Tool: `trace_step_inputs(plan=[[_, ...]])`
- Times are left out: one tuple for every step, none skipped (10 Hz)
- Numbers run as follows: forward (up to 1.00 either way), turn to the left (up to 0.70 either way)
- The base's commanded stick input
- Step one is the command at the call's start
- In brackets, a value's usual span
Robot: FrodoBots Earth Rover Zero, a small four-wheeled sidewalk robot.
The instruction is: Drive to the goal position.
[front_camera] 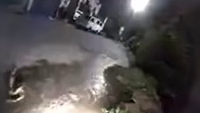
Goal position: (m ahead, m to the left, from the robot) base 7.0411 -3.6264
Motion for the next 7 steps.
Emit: trace_step_inputs(plan=[[0.30, 0.00], [0.30, 0.00], [0.30, 0.00], [0.30, 0.00], [0.30, 0.00], [0.30, 0.00], [0.30, 0.00]])
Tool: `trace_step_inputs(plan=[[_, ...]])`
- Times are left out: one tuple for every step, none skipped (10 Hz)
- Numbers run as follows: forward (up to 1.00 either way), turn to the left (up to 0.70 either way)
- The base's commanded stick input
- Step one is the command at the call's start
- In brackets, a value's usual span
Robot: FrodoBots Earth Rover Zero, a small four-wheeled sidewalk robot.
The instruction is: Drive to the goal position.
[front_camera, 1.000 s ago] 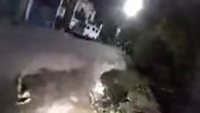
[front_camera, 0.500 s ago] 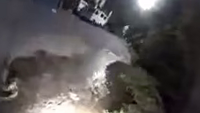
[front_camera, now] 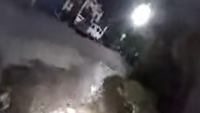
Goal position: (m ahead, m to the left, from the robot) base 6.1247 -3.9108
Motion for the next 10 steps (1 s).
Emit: trace_step_inputs(plan=[[0.30, 0.00], [0.30, 0.00], [0.30, 0.00], [0.30, 0.00], [0.30, 0.00], [0.30, 0.00], [0.30, 0.00], [0.30, 0.00], [0.30, 0.00], [0.30, 0.00]])
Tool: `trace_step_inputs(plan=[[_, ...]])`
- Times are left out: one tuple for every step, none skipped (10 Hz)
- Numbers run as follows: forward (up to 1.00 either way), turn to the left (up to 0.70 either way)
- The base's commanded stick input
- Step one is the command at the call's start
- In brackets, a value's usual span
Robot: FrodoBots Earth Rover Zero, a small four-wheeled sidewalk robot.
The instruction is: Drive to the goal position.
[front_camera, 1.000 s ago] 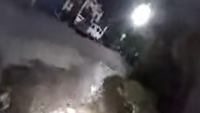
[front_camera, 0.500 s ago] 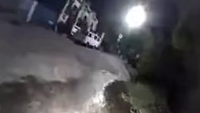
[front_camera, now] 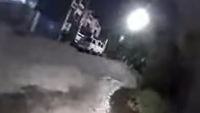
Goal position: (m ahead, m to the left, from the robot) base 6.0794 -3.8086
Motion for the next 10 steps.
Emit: trace_step_inputs(plan=[[0.30, 0.00], [0.30, 0.00], [0.30, 0.00], [0.30, 0.00], [0.30, 0.00], [0.30, 0.00], [0.30, 0.00], [0.30, 0.00], [0.30, 0.00], [0.30, 0.00]])
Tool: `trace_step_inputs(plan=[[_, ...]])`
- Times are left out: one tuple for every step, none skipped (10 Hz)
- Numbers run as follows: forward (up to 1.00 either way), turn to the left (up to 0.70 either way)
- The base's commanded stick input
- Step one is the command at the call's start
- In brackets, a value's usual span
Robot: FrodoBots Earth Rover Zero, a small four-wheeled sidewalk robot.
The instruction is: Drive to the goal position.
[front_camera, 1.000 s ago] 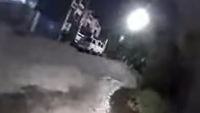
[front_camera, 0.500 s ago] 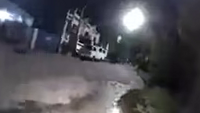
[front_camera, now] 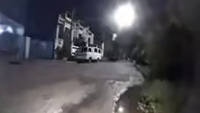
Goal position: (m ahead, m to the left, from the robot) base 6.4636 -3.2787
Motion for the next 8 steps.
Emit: trace_step_inputs(plan=[[0.30, -0.13], [0.30, -0.59], [0.30, -0.60], [0.30, -0.60], [0.30, -0.60], [0.30, -0.60], [0.30, -0.60], [0.30, -0.60]])
